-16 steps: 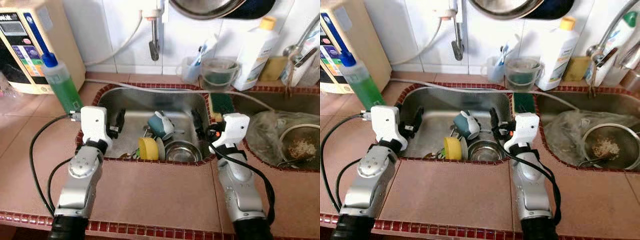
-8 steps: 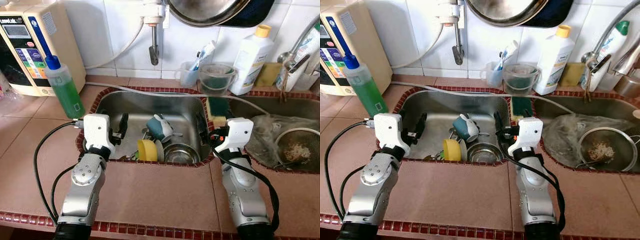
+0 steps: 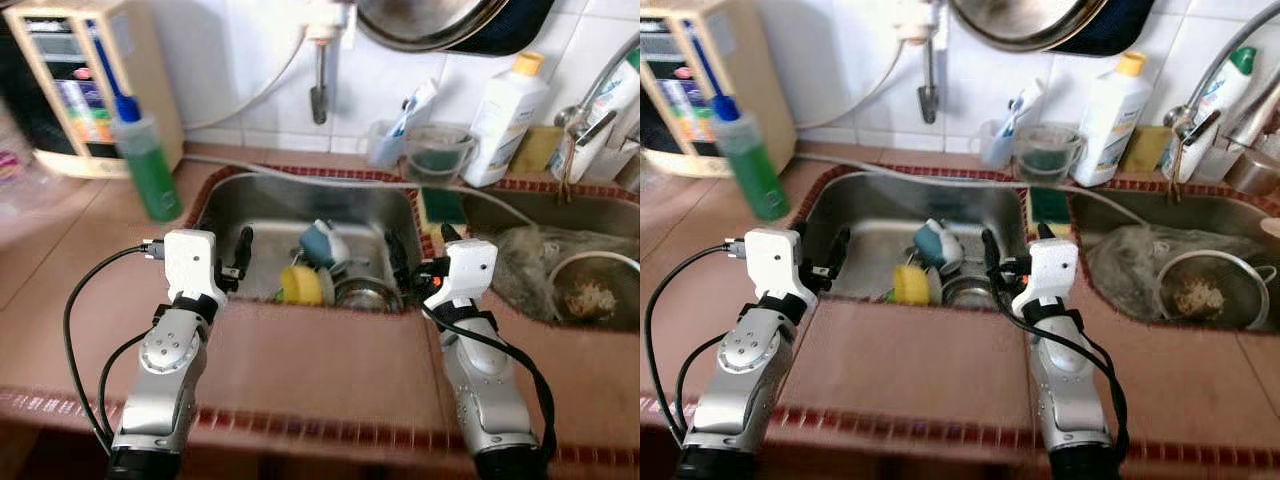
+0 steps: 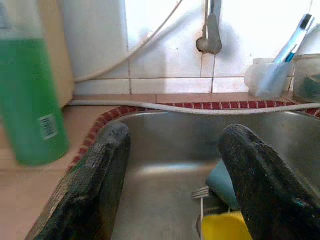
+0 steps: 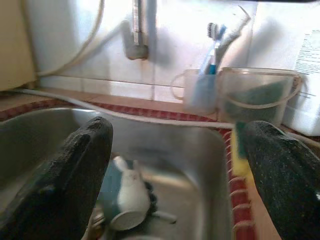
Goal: Kitchen organization
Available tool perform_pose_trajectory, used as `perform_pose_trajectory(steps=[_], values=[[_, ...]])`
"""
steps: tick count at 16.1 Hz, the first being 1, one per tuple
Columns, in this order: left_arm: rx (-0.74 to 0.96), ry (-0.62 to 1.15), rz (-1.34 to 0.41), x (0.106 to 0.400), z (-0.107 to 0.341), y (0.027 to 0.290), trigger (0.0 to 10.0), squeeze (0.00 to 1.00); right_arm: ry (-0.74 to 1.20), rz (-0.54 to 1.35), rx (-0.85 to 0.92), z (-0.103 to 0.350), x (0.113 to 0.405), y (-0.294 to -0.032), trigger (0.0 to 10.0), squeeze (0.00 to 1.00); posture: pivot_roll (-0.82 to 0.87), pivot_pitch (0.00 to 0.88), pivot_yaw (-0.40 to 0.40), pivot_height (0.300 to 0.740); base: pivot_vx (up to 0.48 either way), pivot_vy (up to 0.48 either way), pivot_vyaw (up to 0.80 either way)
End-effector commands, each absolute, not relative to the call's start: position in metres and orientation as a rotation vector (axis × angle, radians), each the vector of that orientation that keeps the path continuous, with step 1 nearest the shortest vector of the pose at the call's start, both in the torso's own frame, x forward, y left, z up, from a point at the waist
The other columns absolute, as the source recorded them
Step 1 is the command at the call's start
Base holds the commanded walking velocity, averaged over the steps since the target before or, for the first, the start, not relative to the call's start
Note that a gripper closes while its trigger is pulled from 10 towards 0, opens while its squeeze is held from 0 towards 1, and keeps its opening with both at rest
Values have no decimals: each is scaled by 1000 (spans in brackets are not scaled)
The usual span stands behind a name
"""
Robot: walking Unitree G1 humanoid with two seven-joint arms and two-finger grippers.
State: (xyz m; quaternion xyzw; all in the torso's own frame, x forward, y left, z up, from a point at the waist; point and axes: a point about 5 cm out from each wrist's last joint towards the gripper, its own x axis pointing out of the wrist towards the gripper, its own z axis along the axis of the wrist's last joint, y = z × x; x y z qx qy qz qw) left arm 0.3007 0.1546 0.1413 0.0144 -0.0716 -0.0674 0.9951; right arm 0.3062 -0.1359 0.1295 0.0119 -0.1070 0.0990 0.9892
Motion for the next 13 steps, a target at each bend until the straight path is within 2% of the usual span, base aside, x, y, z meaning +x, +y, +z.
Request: perform_pose_trajectory(steps=[1,11,13], values=[[31,-158,-136,301,145,153,10000,0,-223,198,11,131,307,-138,10000,0,-139,0,15,740,-262,0,0],[24,-159,-134,302,144,150,10000,0,-215,219,-11,129,306,-138,10000,0,-143,1,2,740,-259,0,0],[30,-162,-129,301,143,152,10000,0,-211,233,-16,128,306,-136,10000,0,-139,3,-1,740,0,0,0]])
